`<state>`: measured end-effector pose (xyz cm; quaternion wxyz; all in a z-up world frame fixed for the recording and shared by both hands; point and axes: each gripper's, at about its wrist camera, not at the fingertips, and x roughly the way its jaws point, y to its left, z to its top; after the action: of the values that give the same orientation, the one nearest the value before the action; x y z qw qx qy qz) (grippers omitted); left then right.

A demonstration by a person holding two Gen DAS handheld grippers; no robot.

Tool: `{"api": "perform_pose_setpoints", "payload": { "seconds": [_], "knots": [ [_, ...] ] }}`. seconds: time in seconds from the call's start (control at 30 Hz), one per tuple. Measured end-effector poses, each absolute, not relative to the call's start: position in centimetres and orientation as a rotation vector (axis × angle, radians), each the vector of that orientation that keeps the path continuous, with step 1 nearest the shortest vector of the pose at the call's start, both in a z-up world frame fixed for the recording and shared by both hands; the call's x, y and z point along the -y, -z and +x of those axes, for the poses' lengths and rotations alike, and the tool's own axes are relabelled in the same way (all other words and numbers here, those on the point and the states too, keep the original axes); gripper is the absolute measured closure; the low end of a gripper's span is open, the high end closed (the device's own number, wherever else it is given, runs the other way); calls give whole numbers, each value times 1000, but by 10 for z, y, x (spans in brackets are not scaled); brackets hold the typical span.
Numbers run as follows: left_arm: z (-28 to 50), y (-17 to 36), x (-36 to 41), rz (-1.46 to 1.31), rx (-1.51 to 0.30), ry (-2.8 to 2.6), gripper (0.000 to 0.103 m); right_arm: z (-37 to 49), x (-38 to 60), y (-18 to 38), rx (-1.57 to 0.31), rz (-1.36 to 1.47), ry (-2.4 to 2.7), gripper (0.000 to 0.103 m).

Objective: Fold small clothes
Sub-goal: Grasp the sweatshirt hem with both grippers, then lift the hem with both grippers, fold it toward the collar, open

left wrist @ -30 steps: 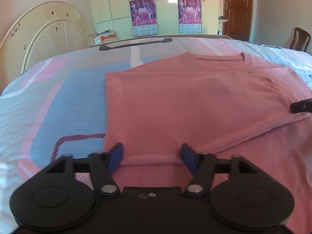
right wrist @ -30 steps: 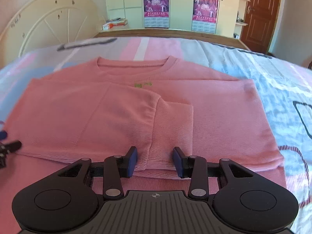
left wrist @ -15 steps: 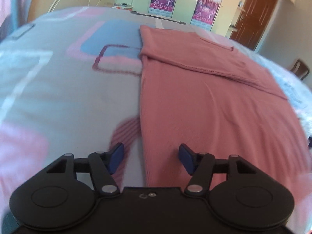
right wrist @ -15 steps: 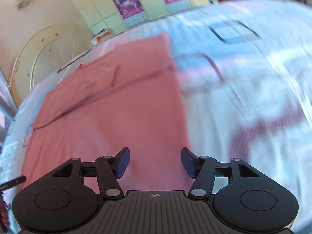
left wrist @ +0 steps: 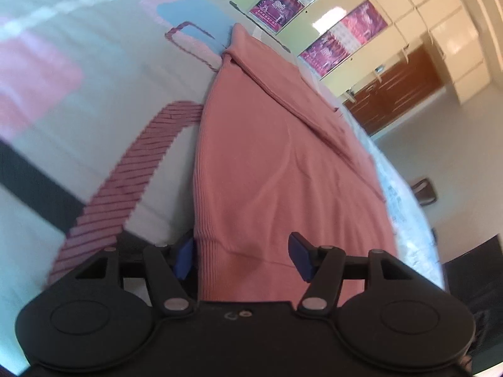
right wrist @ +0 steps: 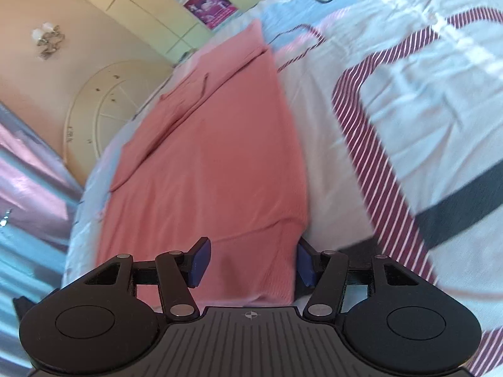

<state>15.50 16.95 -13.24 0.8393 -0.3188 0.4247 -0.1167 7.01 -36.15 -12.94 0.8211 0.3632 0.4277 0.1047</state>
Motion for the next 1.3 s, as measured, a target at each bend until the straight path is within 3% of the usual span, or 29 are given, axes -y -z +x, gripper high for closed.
{"api": "perform_pose_setpoints", "payload": {
  "seconds": [0.1,0.17,0.23,0.27,0.4,0.5,0.87,1.3],
  "knots": [
    [150,141,-169,-710,-907,259,63,69,364,131,-894,821,-230,49],
    [153,142,-168,-710,-898,238,72,73,366,138,-892,858,-217,79],
    [154,145,-170,-704,-898,209,93,76,367,145,-915,866,-195,91],
    [150,143,-171,-688,-887,199,98,77,368,144,-909,861,-196,95],
    [133,130,-170,-636,-809,180,98,60,381,126,-746,907,-256,96],
    [134,144,-170,-603,-851,153,98,69,374,141,-894,763,-208,96],
    [150,105,-170,-754,-672,141,99,100,378,81,-715,710,-277,96],
    [376,57,-161,-749,-618,209,99,305,374,33,-646,706,-201,96]
  ]
}}
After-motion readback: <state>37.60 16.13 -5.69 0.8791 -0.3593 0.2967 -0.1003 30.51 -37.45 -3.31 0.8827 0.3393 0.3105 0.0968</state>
